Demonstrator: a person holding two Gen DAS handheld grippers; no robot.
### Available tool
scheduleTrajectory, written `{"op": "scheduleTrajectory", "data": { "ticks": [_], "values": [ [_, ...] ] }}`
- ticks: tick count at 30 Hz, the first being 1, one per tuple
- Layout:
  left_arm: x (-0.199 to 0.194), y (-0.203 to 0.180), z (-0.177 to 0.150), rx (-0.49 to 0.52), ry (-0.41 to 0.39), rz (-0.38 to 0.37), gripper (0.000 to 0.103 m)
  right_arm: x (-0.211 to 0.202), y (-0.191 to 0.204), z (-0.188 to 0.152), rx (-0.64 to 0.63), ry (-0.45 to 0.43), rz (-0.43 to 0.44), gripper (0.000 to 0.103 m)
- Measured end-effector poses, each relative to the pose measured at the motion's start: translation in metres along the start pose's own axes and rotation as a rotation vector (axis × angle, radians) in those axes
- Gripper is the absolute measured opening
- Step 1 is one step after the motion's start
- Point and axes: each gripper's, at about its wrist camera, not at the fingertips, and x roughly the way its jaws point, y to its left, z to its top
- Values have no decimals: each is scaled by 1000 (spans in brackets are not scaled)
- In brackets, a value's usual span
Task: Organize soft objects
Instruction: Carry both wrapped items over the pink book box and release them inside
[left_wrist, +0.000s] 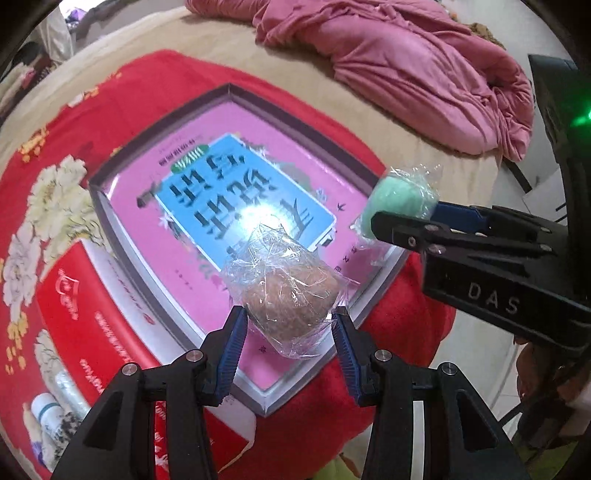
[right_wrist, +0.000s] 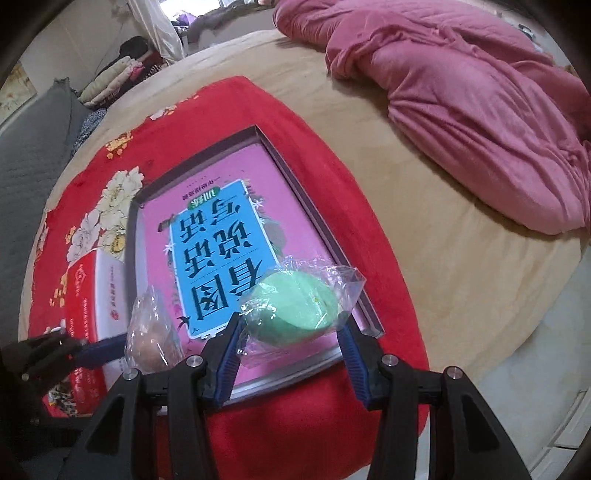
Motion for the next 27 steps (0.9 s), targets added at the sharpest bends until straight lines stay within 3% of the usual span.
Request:
{"op": "scheduleTrajectory", "data": {
  "ticks": [12, 27],
  "values": [
    [23, 1, -4, -21, 59, -8, 49, 35, 2, -3, -23, 106, -69, 51],
    [27, -4, -2, -13, 69, 32, 51, -1, -5, -4, -19, -8, -61, 61]
  ]
}}
